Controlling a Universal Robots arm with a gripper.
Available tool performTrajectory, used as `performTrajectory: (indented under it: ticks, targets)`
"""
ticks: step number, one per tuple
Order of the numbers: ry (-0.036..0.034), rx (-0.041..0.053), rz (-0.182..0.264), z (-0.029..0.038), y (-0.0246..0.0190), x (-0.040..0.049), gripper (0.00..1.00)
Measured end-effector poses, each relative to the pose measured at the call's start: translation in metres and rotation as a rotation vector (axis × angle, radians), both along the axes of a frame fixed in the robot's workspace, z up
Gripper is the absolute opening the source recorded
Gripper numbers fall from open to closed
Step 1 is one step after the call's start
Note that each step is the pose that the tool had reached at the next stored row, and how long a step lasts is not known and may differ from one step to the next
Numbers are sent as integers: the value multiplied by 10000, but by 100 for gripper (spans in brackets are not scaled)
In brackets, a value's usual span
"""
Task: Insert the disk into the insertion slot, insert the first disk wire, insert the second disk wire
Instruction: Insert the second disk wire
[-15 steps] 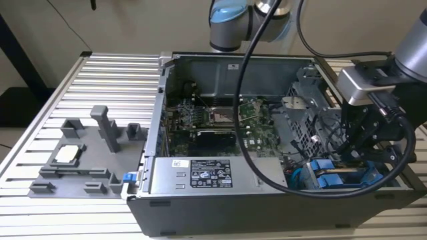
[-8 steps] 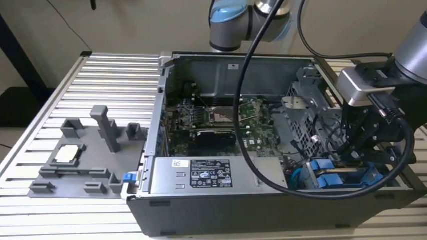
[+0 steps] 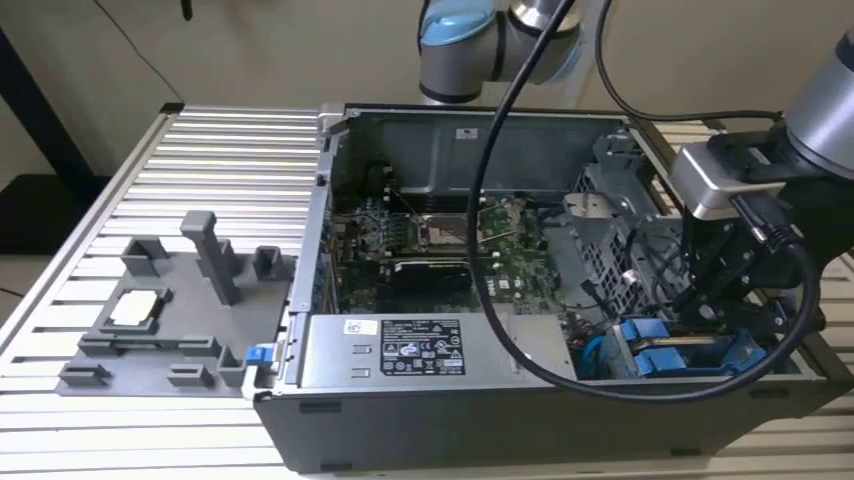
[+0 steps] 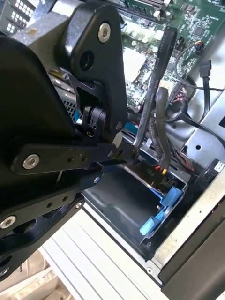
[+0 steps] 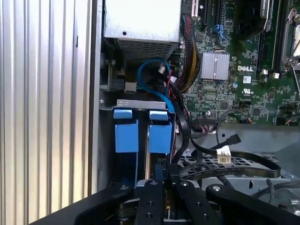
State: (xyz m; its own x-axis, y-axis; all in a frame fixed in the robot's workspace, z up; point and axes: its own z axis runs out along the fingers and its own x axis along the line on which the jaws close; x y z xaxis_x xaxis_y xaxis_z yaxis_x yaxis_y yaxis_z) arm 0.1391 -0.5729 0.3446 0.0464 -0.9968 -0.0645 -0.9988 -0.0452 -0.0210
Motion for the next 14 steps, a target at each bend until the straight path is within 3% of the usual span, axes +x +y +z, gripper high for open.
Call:
performTrajectory:
  ticks: [4,14]
  targets:
    - [0,281,-9,-26,-3,6,16]
    - [34,284,-85,-40,-35,25,16]
